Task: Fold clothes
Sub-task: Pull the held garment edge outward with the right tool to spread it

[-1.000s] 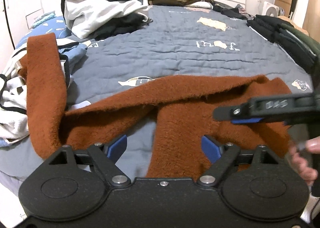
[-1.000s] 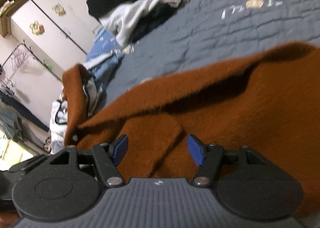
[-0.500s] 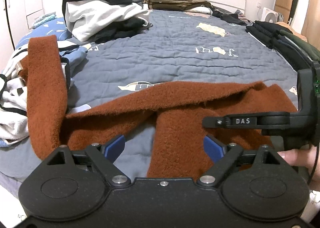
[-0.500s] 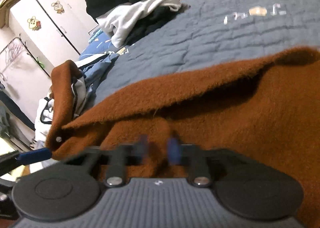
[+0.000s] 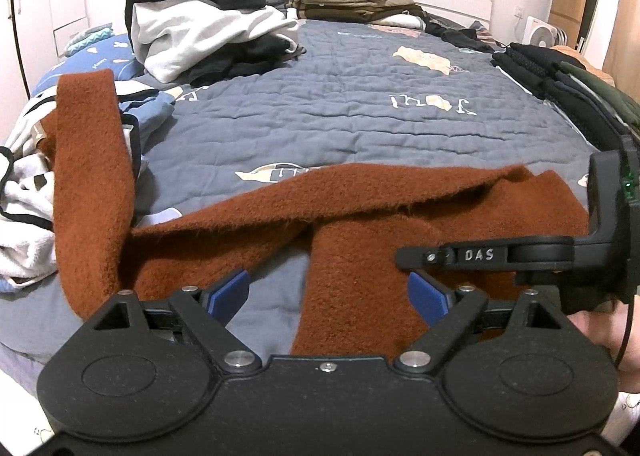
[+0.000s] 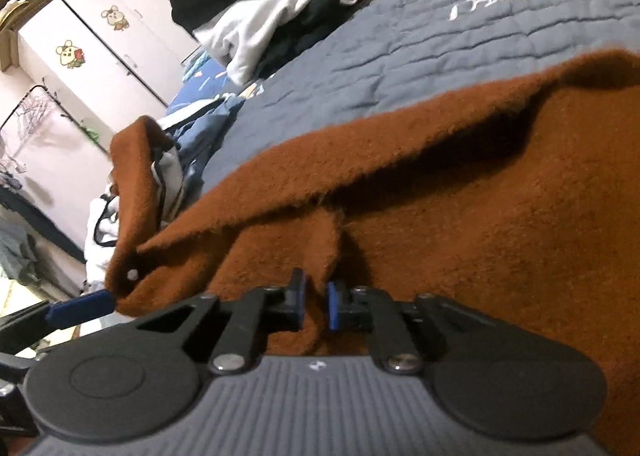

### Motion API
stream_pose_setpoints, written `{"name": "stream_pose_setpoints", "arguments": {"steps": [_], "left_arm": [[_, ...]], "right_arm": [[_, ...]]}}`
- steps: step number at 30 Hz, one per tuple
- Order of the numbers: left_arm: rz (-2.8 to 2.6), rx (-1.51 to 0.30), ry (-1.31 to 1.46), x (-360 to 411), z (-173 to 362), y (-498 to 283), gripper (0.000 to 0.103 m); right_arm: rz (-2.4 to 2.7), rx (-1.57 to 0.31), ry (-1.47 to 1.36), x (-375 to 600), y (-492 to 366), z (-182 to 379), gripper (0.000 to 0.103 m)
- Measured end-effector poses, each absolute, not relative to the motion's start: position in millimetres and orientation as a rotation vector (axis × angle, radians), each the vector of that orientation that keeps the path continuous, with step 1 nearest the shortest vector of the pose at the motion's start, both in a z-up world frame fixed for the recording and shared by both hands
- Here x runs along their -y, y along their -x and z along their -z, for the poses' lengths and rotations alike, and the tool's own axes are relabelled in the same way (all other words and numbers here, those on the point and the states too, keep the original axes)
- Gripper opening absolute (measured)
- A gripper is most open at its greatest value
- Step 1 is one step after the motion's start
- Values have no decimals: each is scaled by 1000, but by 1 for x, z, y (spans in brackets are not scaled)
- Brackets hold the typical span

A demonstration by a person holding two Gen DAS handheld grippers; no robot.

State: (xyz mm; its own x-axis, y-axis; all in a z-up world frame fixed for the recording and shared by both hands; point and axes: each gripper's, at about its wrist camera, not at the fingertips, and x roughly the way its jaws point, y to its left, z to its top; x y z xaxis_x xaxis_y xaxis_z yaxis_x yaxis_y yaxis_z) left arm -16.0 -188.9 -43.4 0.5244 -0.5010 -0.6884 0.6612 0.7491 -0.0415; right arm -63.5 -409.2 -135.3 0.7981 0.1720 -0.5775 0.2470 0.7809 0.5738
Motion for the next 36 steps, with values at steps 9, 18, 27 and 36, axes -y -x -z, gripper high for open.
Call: {"name": "stream_pose_setpoints", "arguments": {"steps": [9, 18, 27, 36], "left_arm": [[692, -735, -233, 188, 44, 15, 86], [721, -717, -226, 190, 39, 22, 86], [947, -665, -142, 217, 28, 50, 91], [1116, -611, -169, 253, 31, 86, 92]], "right_arm": [[112, -546, -771, 445, 99, 98, 5], [270, -469, -737, 503, 158, 58, 4], [463, -418, -737, 562, 222, 48, 4], [556, -396, -737, 590, 262, 54, 4]]}}
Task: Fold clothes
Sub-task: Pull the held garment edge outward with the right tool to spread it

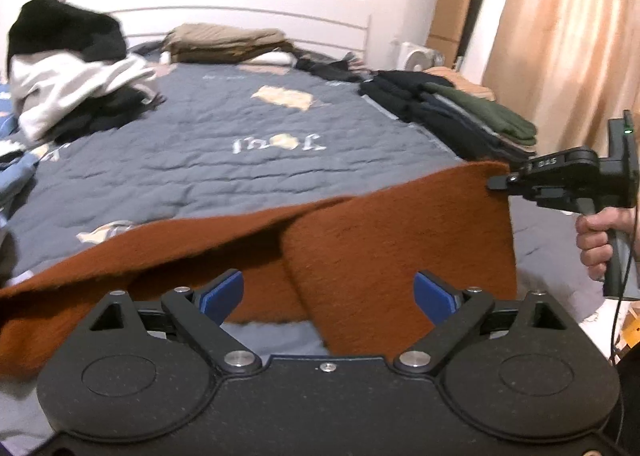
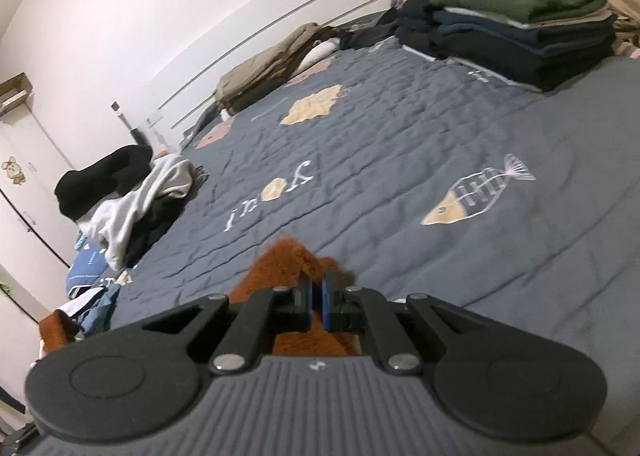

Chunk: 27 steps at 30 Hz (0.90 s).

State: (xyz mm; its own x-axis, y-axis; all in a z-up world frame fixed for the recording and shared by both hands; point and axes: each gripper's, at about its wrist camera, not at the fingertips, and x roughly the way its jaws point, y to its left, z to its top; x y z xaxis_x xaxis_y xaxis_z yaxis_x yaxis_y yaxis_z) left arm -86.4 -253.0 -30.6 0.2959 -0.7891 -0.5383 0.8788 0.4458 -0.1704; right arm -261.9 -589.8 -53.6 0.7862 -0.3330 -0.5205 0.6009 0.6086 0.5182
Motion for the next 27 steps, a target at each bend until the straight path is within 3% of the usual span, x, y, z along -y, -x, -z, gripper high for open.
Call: {"name": "stream_pose_setpoints", "arguments": {"steps": [27], "left_arm": [[1280, -621, -244, 288, 47, 120, 94]], "right_arm": [[992, -412, -524, 763, 363, 17, 4]]}}
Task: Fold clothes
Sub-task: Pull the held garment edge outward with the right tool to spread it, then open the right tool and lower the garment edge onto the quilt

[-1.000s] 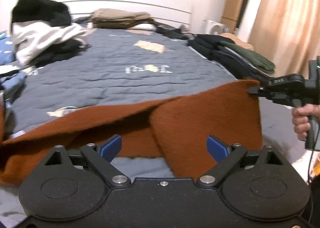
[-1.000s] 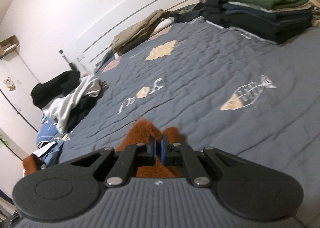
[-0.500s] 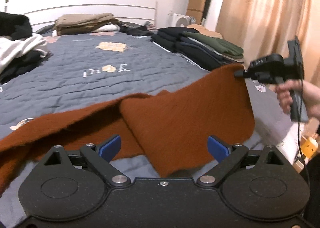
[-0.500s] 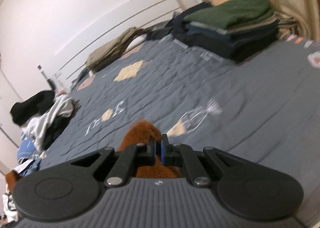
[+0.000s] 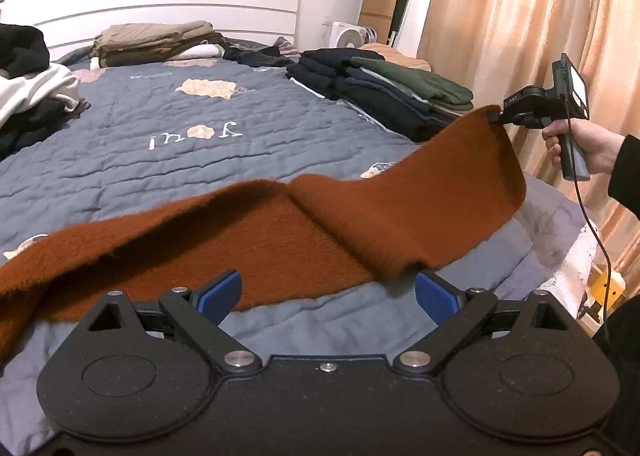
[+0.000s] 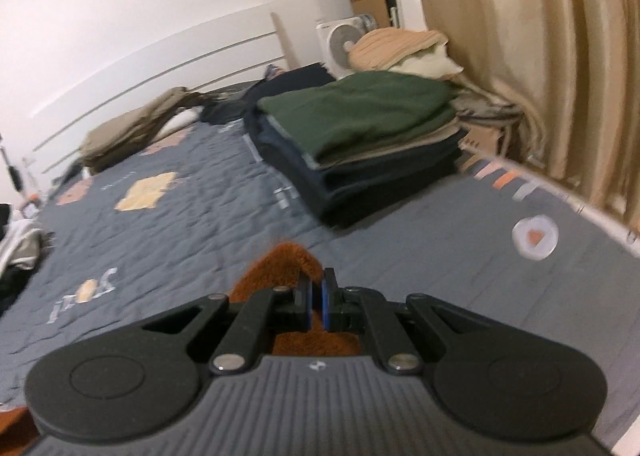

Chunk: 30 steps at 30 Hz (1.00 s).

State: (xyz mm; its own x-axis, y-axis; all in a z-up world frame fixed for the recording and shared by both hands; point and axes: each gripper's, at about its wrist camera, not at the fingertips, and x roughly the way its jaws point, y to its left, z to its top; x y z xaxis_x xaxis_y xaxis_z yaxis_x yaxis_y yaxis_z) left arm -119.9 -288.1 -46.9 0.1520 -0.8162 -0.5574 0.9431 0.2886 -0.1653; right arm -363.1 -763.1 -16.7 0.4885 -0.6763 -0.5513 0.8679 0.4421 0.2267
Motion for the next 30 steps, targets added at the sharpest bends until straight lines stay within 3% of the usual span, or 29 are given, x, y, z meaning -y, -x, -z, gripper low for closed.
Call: {"name": "stream_pose_setpoints", "arguments": {"steps": [9, 16, 18, 20, 23, 30], "left_arm": [[1263, -636, -270, 292, 52, 116, 94], [1258, -653, -289, 295, 57, 113, 94], [1257, -655, -289, 295, 57, 113, 94], [1258, -654, -288, 294, 57, 113, 94], [1263, -646, -286, 292, 55, 116, 94], [1277, -626, -275, 289, 50, 118, 94]], "right_arm": [[1218, -386, -405, 827, 392, 4, 4], [1273, -531, -312, 853, 392, 35, 10], [1272, -580, -286, 850, 386, 47, 17], [1290, -608, -258, 847, 386, 53, 38], [1348, -615, -214, 839, 391, 55, 55], [1311, -532, -317, 810, 419, 31, 61]]}}
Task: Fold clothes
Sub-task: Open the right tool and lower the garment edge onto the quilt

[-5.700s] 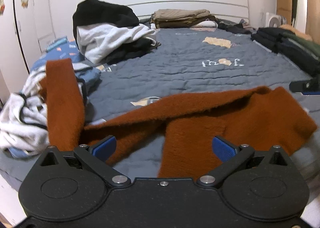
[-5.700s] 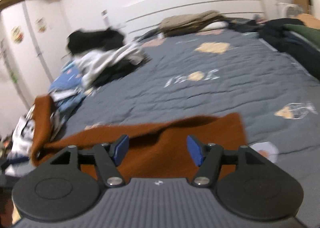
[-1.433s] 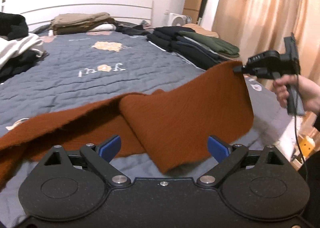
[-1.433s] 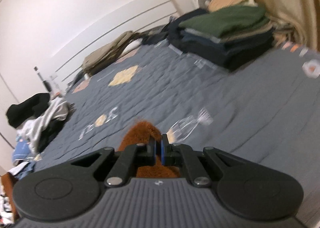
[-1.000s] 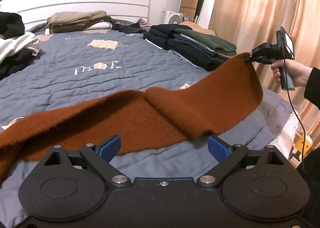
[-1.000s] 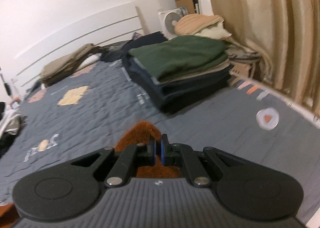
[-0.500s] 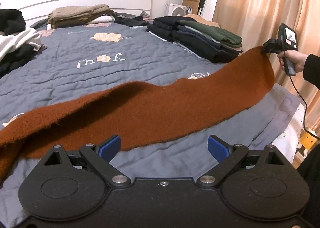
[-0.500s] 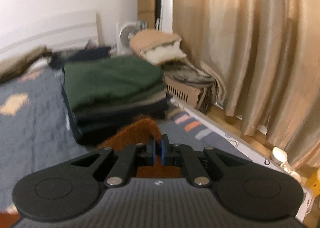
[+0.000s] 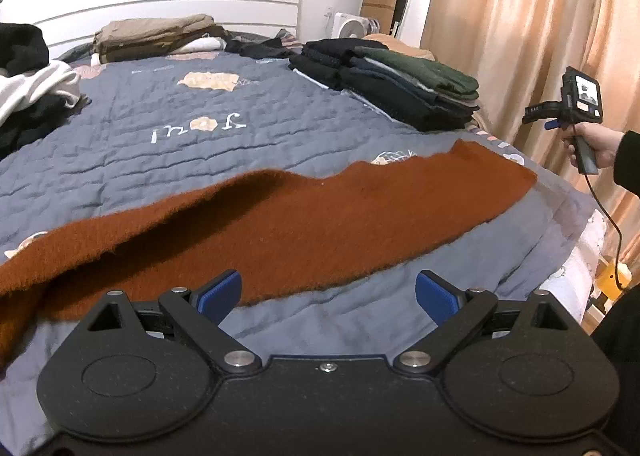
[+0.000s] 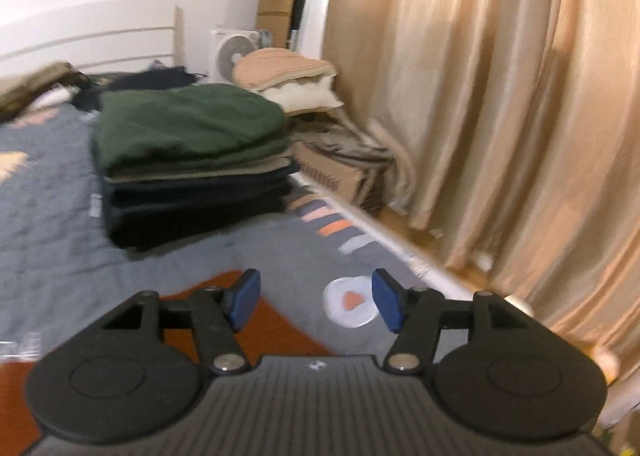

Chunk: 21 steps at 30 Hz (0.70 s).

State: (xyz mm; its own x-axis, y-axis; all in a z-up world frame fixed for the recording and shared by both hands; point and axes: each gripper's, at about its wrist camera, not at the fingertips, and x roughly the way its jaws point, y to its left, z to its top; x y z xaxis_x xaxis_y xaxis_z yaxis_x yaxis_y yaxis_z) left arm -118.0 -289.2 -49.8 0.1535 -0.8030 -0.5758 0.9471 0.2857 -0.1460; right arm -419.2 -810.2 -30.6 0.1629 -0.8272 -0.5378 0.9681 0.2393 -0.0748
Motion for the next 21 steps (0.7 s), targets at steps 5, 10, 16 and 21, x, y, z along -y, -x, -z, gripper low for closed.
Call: {"name": "stream_pose_setpoints", "arguments": {"steps": [5, 10, 16, 21], "left_arm": [[1272, -616, -254, 286, 44, 119, 94], [1236, -591, -200, 273, 33, 114, 97], [1167, -576, -123, 253, 21, 99, 97], [1099, -583, -59, 234, 14, 80, 97]], "right_arm": [[1068, -465, -457, 743, 389, 34, 62], [758, -456, -512, 645, 316, 46, 62], [495, -422, -575, 554, 245, 39, 62], [382, -392, -580, 514, 220, 35, 62]]}}
